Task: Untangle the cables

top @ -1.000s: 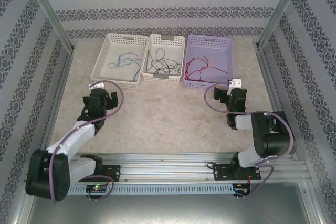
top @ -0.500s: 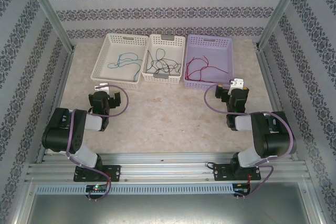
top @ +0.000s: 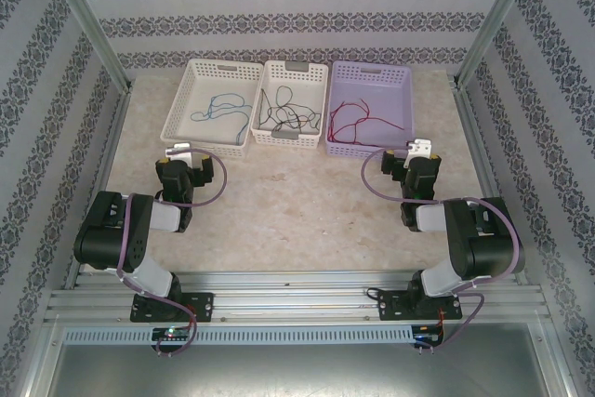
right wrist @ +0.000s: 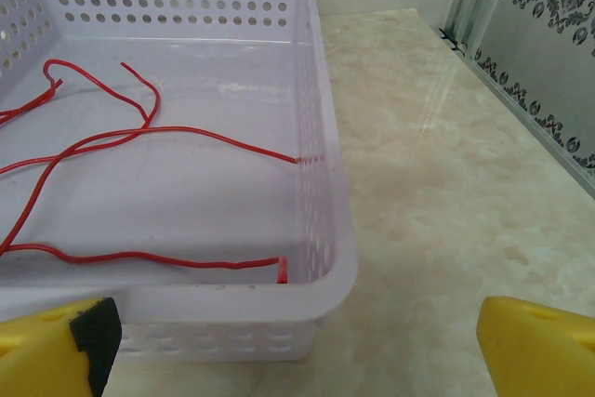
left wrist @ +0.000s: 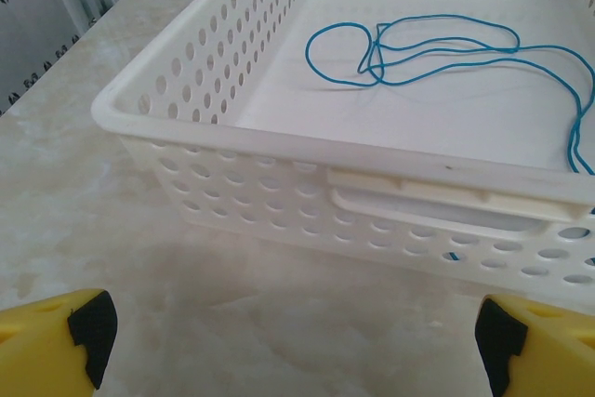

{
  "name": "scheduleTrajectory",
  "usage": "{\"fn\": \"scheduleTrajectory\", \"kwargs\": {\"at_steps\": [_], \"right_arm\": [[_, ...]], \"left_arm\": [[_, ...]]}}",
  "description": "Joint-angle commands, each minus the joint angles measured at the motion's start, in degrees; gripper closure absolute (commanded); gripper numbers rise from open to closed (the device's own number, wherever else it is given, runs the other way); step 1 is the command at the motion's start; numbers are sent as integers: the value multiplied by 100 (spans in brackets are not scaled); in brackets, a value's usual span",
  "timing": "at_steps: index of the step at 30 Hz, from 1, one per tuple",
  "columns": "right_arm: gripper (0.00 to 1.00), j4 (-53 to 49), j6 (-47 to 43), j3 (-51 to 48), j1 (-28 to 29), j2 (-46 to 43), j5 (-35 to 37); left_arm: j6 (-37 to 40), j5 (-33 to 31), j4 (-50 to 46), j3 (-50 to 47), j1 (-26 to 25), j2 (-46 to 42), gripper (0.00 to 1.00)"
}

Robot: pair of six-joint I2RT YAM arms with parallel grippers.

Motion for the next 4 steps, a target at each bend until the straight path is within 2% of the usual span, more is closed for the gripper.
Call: {"fn": "scheduleTrajectory", "kwargs": {"at_steps": [1,4], "right_arm": [[2,156,8,-12,64,-59,101],[2,163,7,-12,59,-67,106]], "left_arm": [[30,147,194,-25,63,-24,0],[25,89,288,-66,64,-25,0]]}}
